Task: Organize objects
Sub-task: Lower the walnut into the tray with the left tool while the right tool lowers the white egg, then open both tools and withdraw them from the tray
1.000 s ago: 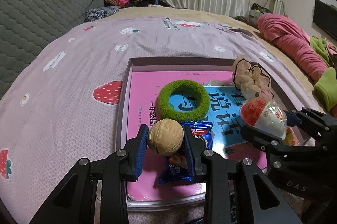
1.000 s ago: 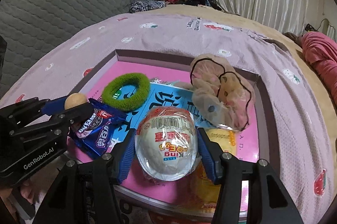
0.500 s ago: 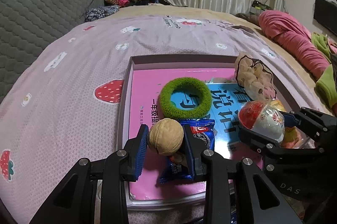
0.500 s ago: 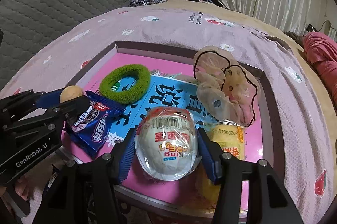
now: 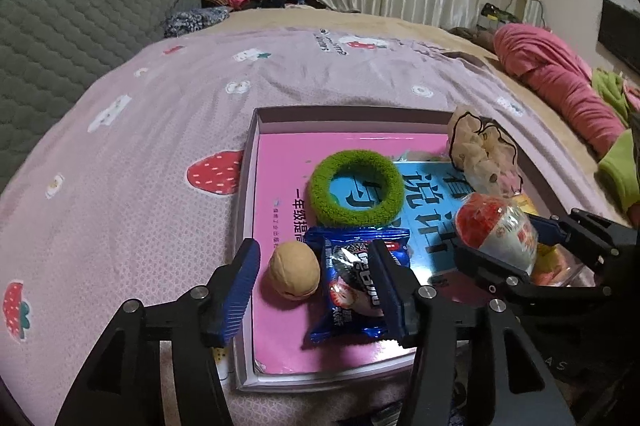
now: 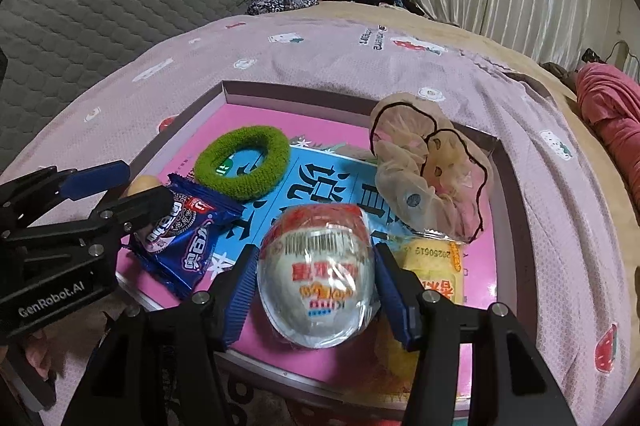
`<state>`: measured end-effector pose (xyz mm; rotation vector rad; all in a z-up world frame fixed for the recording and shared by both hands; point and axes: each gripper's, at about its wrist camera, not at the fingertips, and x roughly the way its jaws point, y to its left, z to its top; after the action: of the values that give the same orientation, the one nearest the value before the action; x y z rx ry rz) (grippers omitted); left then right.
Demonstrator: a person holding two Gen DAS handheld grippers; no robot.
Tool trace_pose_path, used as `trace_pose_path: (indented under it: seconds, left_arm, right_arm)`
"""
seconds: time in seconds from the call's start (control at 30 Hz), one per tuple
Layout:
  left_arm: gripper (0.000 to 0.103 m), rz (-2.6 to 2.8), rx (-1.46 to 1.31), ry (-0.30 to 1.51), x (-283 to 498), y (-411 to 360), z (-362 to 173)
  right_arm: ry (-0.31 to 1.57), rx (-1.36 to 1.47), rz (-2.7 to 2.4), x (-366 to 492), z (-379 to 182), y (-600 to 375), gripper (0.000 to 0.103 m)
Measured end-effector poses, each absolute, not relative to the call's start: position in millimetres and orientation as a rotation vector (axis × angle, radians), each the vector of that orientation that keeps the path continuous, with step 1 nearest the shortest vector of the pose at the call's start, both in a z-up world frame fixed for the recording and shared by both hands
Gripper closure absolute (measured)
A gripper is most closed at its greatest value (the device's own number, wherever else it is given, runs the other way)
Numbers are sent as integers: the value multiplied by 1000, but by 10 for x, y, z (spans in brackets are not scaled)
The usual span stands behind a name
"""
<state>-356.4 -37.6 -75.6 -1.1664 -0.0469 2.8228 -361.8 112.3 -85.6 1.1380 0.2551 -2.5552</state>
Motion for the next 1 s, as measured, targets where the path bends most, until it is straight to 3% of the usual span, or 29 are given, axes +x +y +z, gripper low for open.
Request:
trace_pose_path:
  seconds: [0.3,0.93,1.0]
  left_arm:
    - [31,2815,-1177,-41,-3558,-383,-744]
    - [24,2864,-1034,-172,-3365,-598,-369]
    - [17,2902,-970,-158,-3273,-601,-245]
  right_arm:
    - [233,1123,-2576,-3591,-782,1171,39]
    - [120,1003,-2645,-3405,-412,1346,37]
    - [106,979,-2653,-3339,-319,1375,31]
